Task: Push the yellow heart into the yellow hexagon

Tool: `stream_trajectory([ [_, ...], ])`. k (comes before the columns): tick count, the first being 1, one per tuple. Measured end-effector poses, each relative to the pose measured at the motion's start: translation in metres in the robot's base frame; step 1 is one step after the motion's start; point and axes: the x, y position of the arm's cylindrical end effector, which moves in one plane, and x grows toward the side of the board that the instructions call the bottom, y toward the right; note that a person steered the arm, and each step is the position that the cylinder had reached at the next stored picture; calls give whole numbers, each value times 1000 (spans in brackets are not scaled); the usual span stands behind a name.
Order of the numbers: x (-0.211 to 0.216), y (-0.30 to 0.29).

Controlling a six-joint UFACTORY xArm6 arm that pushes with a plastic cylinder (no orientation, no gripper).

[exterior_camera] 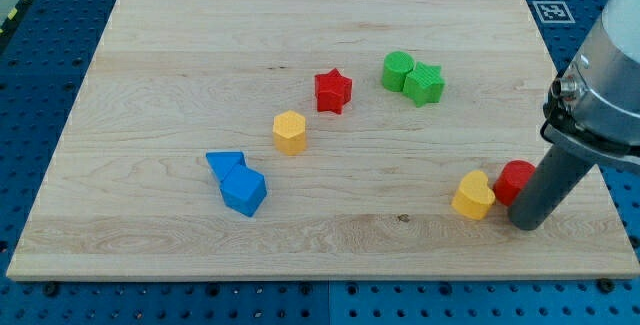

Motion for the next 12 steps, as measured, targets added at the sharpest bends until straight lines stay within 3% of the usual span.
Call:
stream_trajectory([
  [3, -16, -69],
  [12, 6, -136],
])
